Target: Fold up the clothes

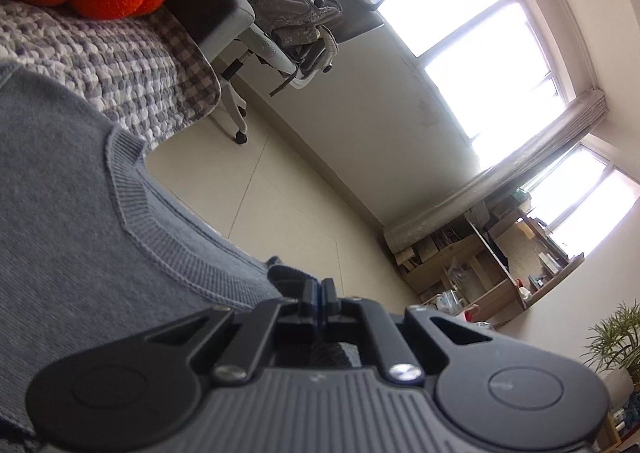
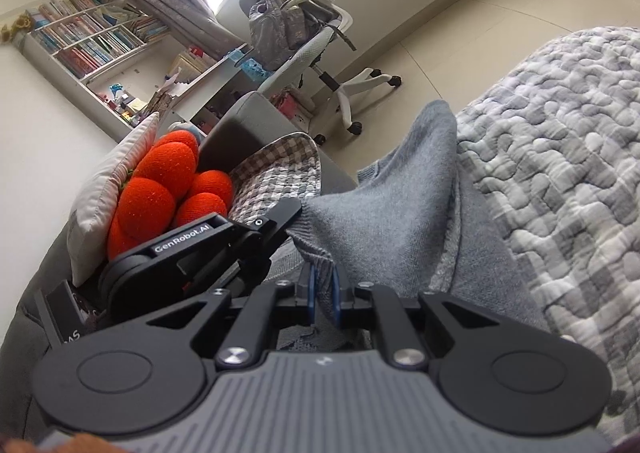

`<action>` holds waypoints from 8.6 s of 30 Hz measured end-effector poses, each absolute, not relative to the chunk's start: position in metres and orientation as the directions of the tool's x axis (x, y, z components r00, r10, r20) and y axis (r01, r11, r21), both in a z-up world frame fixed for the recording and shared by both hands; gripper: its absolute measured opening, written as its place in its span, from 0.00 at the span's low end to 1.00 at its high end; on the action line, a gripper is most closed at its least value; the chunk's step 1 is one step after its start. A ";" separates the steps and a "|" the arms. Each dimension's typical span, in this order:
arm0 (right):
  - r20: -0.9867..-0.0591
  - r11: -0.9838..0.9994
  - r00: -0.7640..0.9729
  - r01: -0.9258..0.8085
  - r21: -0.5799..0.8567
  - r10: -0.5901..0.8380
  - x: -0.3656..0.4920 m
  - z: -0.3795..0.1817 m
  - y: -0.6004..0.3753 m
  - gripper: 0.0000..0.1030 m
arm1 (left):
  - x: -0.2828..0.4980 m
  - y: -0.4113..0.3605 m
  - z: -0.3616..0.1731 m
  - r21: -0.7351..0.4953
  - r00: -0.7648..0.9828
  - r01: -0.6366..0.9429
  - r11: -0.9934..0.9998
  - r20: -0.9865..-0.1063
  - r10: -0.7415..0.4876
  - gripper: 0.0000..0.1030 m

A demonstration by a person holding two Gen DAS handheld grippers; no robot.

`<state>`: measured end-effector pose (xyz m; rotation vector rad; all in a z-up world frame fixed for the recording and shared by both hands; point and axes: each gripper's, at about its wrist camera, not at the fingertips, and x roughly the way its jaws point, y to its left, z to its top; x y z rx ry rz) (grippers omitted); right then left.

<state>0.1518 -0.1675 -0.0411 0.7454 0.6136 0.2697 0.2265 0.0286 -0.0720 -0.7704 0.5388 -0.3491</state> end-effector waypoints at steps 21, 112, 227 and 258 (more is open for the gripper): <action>-0.489 0.780 0.780 0.002 0.626 0.390 0.236 -0.051 -0.230 0.47 | 0.230 0.050 -0.089 -0.685 0.787 0.078 0.724 -0.403 -0.466 0.01; -0.550 0.902 0.737 -0.190 0.389 0.392 0.050 0.012 -0.194 0.36 | 0.052 -0.005 -0.030 -0.456 0.509 0.273 0.847 -0.679 -0.529 0.34; -0.580 0.653 0.322 -0.511 0.558 0.748 -0.068 -0.017 -0.200 0.11 | 0.047 0.051 -0.067 -0.680 0.243 0.436 0.590 -0.542 -0.805 0.47; -0.642 0.699 0.278 -0.301 0.648 0.715 -0.076 -0.050 -0.249 0.43 | -0.008 0.019 -0.072 -0.685 0.105 0.387 0.617 -0.632 -0.768 0.44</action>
